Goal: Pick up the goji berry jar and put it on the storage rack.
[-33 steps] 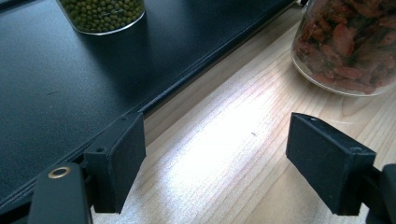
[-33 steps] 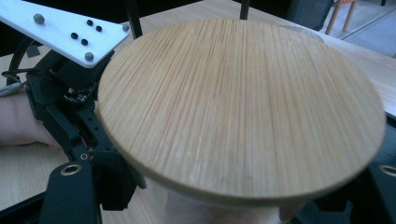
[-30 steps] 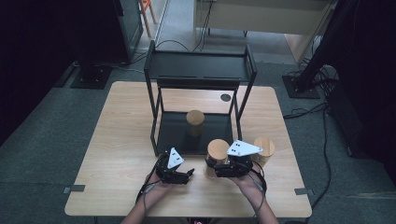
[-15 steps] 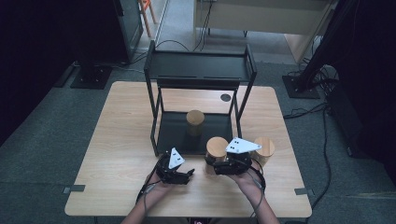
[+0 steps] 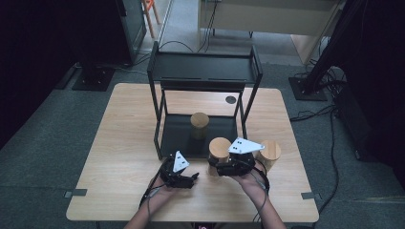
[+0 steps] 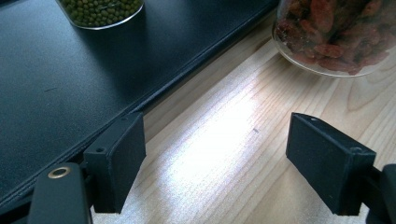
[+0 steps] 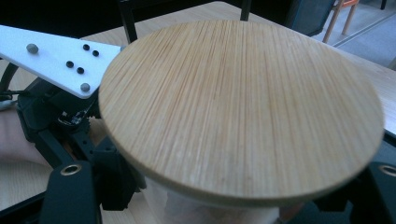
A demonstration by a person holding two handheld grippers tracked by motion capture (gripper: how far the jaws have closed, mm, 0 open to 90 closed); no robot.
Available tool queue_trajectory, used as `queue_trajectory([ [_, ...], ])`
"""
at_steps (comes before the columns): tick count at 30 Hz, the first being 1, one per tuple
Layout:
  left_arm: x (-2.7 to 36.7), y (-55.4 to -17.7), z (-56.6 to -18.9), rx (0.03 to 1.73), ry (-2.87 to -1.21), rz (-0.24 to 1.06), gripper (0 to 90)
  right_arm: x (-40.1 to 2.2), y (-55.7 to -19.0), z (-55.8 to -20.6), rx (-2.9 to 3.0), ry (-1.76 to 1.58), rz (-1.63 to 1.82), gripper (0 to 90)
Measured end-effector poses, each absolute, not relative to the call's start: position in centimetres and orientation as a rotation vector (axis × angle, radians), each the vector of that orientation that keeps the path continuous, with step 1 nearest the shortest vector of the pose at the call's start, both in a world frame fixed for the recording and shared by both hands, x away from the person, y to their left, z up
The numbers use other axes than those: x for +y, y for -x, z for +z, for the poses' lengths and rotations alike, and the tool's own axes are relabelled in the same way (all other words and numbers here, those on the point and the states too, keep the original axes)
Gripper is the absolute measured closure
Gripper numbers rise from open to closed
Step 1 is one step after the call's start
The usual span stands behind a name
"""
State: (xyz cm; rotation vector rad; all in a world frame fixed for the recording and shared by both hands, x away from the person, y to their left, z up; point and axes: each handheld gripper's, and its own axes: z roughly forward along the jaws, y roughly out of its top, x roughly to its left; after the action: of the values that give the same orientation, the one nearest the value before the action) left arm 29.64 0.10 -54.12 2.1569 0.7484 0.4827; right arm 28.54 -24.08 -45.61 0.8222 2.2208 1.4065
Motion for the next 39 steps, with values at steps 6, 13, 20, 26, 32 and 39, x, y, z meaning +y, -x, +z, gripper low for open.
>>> queue_trajectory([
  [6,0.0,-29.6,-54.1,0.739,-2.167,0.486,20.2,-23.9,-29.0,-45.7,2.233,-0.829,1.412,25.1],
  [13,-0.1,-29.6,-54.2,0.741,-2.170,0.480,20.2,-23.4,-29.5,-45.7,2.222,-0.840,1.400,25.1],
  [20,-0.1,-29.5,-54.2,0.732,-2.176,0.495,20.2,-23.0,-29.9,-45.5,2.216,-0.834,1.404,25.2],
  [26,-0.2,-29.5,-54.2,0.732,-2.176,0.495,20.2,-22.7,-29.8,-45.1,2.218,-0.818,1.400,25.2],
  [32,-0.3,-29.4,-54.2,0.730,-2.177,0.496,20.2,-22.4,-29.9,-44.8,2.223,-0.801,1.391,25.2],
  [39,-0.3,-29.4,-54.3,0.729,-2.177,0.498,20.2,-22.0,-30.1,-44.7,2.231,-0.798,1.384,25.2],
])
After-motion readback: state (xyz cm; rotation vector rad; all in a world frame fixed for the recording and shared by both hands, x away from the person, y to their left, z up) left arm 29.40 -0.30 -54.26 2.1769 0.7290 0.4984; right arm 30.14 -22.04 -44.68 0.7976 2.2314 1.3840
